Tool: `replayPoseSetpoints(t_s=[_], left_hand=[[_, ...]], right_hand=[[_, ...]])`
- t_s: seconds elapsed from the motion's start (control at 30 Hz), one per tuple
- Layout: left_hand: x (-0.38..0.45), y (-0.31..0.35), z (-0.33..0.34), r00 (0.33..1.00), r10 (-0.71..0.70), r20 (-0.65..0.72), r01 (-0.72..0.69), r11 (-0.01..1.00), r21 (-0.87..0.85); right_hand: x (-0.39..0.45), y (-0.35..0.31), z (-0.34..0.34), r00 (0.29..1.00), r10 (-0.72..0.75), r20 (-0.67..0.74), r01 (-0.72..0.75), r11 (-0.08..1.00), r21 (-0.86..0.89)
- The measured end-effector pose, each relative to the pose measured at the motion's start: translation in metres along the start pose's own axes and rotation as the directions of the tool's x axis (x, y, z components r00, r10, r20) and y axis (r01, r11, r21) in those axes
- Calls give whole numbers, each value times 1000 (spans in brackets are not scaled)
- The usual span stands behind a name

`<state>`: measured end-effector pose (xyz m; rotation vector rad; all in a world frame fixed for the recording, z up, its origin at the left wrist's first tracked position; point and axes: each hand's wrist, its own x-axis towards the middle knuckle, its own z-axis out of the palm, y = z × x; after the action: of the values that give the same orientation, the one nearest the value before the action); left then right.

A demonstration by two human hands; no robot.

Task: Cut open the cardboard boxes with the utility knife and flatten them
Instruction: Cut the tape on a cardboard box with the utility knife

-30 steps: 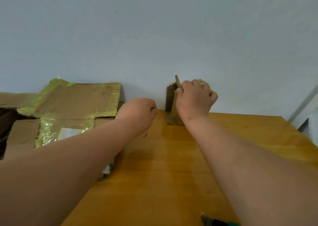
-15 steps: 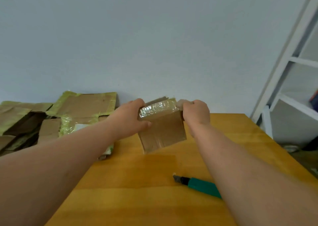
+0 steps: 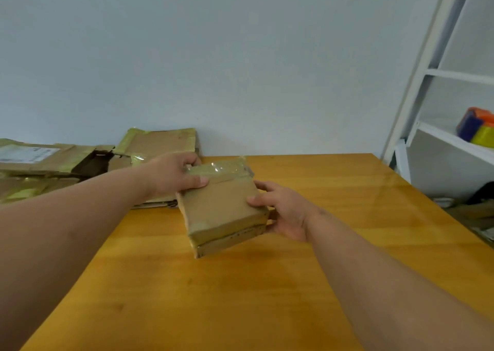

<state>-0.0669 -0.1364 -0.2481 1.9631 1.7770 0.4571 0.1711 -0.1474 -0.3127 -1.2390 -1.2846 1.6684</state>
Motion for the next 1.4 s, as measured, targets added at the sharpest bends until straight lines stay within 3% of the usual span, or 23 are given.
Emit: replayPoseSetpoints(t_s=[0.07, 0.1, 0.17, 0.23, 0.3, 0.4, 0.53, 0.63, 0.77, 0.93, 1.03, 1.23, 1.4], left_hand=[[-2, -14, 12, 997, -44, -56, 63, 919, 390], [-4, -16, 19, 997, -19, -78, 54, 879, 474], [-11, -9, 31, 994, 91, -56, -54, 876, 479], [-18, 5, 42, 982, 165, 91, -188, 860, 474], [-23, 15, 51, 960, 130, 246, -242, 827, 508], [-24, 13, 55, 958, 124, 259, -241, 839, 489], [-25, 2, 56, 955, 142, 260, -244, 875, 419], [-24, -6, 60, 952, 168, 257, -251, 909, 333], [-22, -12, 62, 955, 170, 242, -239, 925, 295], [-20, -11, 62, 972, 136, 191, -183, 950, 253], [-17, -9, 59, 978, 106, 180, -150, 957, 250], [-14, -3, 52, 979, 93, 179, -135, 962, 239], [-12, -2, 51, 980, 117, 160, -150, 965, 215]], right_hand=[[-1, 12, 6, 998, 48, -38, -52, 993, -102], [-1, 18, 10, 995, 54, -82, -71, 973, -220], [-2, 21, 17, 989, -8, -151, -69, 866, -495], [-4, 18, 21, 978, -136, -156, -12, 714, -701], [-7, 16, 18, 957, -228, -177, 25, 678, -734], [-12, 24, -5, 904, -290, -315, -63, 639, -767], [-30, 44, -39, 865, -200, -459, -400, 277, -874], [-37, 57, -49, 867, -192, -459, -438, 140, -888], [-36, 62, -48, 884, -249, -396, -348, 215, -912], [-38, 68, -38, 908, -368, -200, 18, 512, -859], [-44, 70, -31, 881, -441, -174, 146, 601, -786], [-41, 71, -26, 873, -458, -169, 175, 617, -768], [-34, 70, -23, 863, -489, -130, 202, 568, -798]])
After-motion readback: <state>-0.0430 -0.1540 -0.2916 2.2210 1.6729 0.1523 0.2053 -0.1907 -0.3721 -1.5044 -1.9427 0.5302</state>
